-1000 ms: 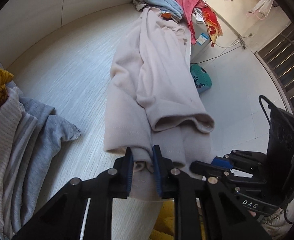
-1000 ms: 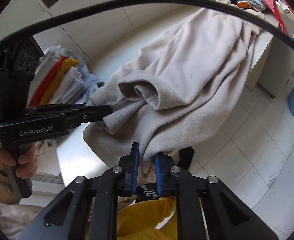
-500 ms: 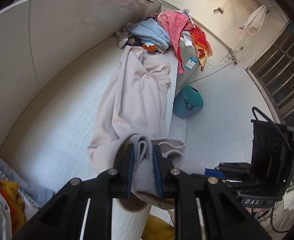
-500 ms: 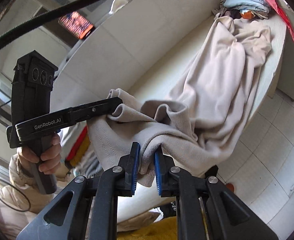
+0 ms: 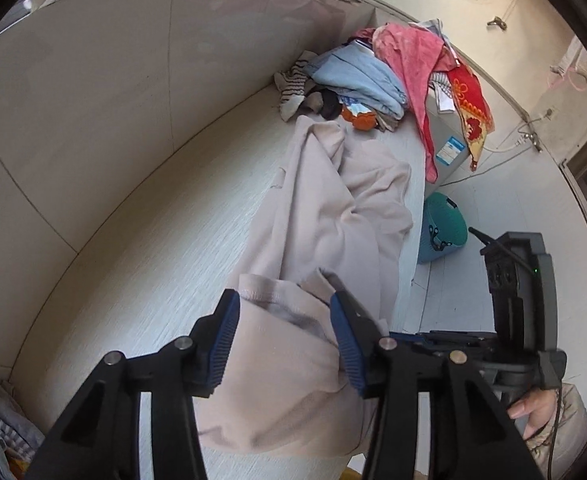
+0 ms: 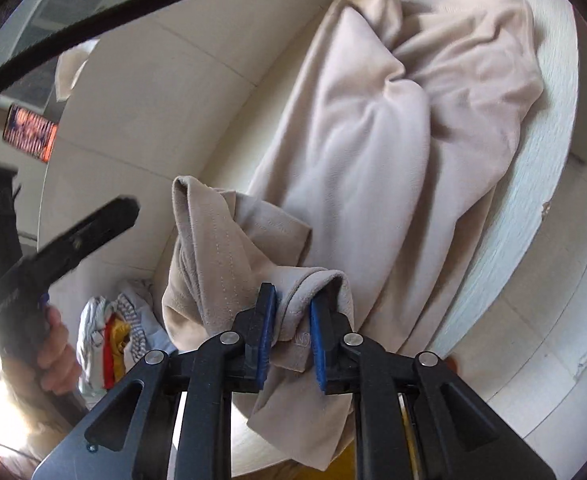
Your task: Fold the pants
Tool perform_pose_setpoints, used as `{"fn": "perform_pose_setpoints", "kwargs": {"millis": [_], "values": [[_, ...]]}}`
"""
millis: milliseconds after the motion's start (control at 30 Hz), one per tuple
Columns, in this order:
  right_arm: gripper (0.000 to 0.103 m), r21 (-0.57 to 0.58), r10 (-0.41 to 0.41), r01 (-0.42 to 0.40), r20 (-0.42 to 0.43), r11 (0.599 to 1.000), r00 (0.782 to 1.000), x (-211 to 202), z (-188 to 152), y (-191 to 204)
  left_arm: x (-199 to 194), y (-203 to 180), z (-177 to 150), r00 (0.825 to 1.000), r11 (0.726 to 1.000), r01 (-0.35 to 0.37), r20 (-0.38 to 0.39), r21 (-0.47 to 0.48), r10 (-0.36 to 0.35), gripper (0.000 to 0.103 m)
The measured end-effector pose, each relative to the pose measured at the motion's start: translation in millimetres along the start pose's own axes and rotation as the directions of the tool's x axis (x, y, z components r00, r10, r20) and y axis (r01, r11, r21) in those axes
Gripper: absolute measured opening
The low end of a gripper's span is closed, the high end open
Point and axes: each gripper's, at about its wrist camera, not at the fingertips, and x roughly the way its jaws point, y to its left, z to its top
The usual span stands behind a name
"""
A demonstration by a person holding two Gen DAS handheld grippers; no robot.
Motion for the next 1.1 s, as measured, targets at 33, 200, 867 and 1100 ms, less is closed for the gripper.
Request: {"fn": "perform_pose_setpoints", "kwargs": {"millis": [33,200,867,1100], "values": [[0.019,0.0,0.024,-0.024,-0.002,1.0,1.0,-3,3,-1,-3,3,-3,1.0,1.0,-0.003,0.006,-0.02,0.003,0.05],[0.075,-0.096,-0.102,0.11,0.084,0.989,0.991,-38,16,6,-16,22,-34,0.999,0.993,-0.011,0.039,-0.115,0.015,0.053],[0.072,-0.291,-0.412,0.418,0.085,0.861,0.907,16,-18,25,85,7,-42,0.986,0.983,-0.093,-0.122,0.156,0.112,0.055],[0.072,-0.16,-0.38,0.403,0.158,0.901,0.911,-54,-59,19,26,21,-50,0.997,0.993,-0.057,-0.038,0.106,0.061,0.055]]}}
